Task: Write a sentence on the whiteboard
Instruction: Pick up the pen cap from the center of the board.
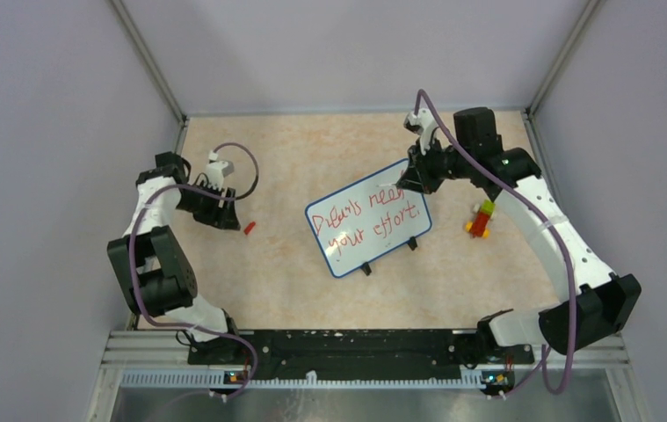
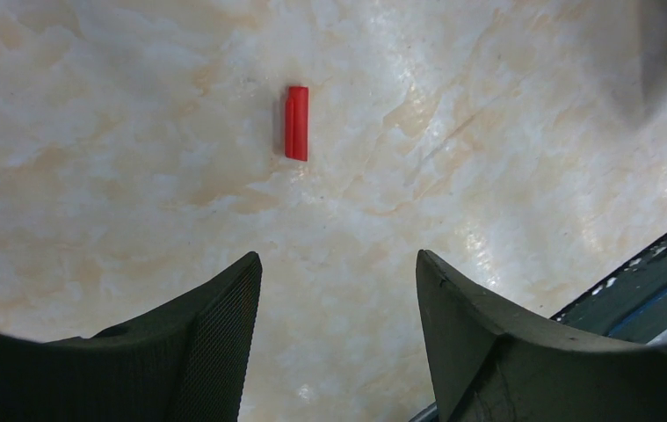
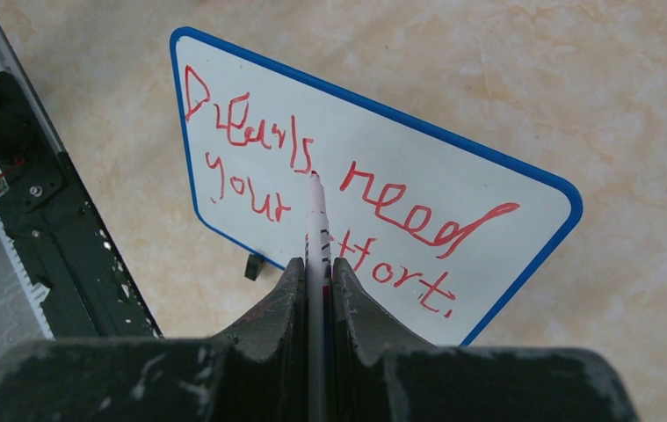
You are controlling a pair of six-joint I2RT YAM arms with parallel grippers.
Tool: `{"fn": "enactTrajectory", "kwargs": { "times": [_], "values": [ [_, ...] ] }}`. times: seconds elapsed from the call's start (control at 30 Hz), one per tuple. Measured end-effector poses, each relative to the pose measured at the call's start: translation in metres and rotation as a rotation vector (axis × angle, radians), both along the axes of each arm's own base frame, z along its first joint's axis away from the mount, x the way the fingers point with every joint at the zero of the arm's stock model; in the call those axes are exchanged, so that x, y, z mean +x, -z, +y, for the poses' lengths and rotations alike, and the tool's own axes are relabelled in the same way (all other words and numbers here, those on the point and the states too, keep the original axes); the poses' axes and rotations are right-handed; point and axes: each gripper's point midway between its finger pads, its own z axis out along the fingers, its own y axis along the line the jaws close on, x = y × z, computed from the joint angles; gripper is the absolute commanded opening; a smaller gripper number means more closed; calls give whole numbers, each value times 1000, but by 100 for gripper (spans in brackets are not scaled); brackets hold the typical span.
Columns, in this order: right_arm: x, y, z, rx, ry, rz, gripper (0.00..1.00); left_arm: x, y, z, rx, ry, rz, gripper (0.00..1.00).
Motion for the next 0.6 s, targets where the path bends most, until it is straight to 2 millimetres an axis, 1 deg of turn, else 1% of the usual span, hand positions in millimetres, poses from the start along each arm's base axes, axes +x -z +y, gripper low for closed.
{"fn": "enactTrajectory", "kwargs": {
  "times": [0.13,0.23,0.37,0.5,0.6],
  "values": [
    [-1,-2,3,20,1,10,0,6,17,7,39,14,2,66],
    [1,-5,4,29,1,10,0,10,34,9,67,30,16,65],
    [3,-3,5,28,2,20,0,13,52,4,99,61,44,63],
    [5,2,6,23,4,32,0,19,65,-5,140,100,43,61],
    [5,3,5,22,5,35,0,23,74,-13,165,123,45,56]
  ]
}}
